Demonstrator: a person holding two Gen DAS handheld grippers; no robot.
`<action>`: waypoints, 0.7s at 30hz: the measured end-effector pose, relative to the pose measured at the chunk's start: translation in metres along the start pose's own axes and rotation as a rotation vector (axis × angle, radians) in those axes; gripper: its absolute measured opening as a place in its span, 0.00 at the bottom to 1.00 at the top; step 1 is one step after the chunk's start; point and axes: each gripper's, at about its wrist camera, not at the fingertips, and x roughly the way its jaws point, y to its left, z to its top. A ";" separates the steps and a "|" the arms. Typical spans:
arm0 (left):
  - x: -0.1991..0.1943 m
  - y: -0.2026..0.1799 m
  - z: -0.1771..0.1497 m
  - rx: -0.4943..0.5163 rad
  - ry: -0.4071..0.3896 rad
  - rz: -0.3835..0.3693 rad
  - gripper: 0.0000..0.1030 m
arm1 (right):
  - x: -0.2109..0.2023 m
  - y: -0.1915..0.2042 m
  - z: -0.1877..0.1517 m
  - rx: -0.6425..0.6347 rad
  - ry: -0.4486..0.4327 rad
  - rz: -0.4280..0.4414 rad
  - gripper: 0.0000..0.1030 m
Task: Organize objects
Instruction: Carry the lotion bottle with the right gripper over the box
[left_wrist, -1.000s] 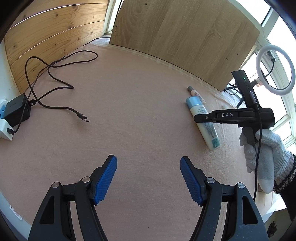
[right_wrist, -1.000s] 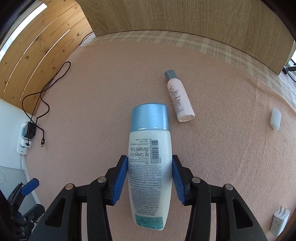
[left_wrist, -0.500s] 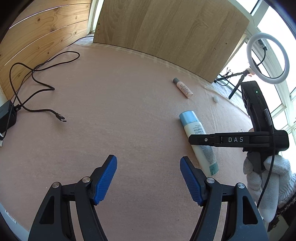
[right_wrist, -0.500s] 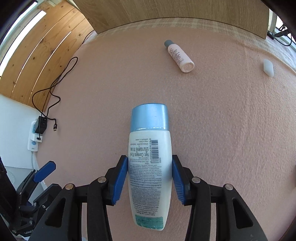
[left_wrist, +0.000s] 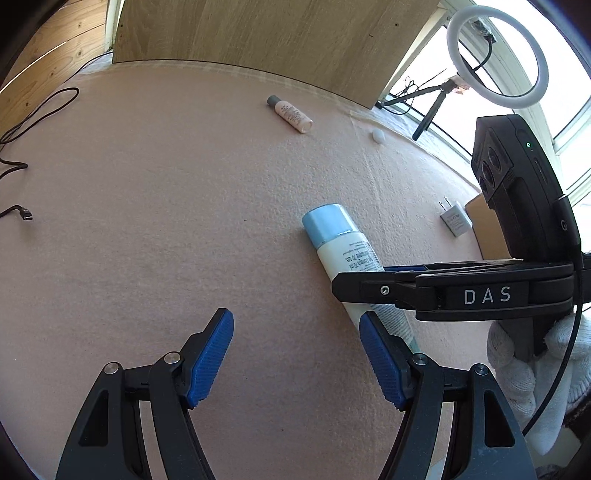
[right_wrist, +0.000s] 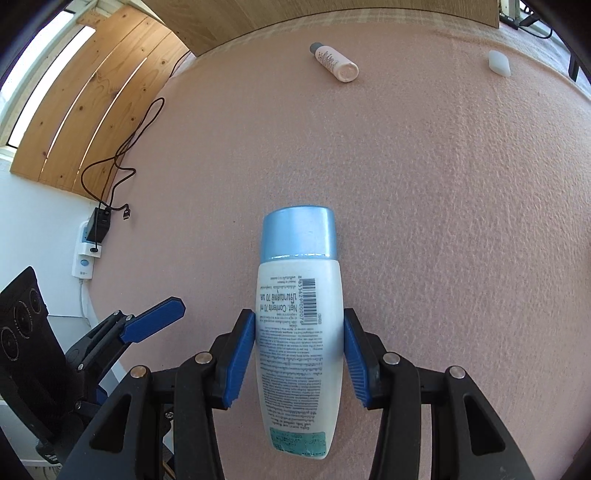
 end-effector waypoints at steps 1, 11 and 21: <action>0.002 -0.003 -0.001 0.006 0.008 -0.005 0.72 | -0.001 -0.001 -0.002 0.002 0.001 0.001 0.42; 0.015 -0.026 -0.023 0.061 0.063 -0.058 0.72 | -0.005 -0.005 -0.020 -0.021 -0.012 0.005 0.42; 0.015 -0.040 -0.036 0.108 0.101 -0.110 0.72 | -0.012 -0.012 -0.040 -0.008 -0.039 0.046 0.37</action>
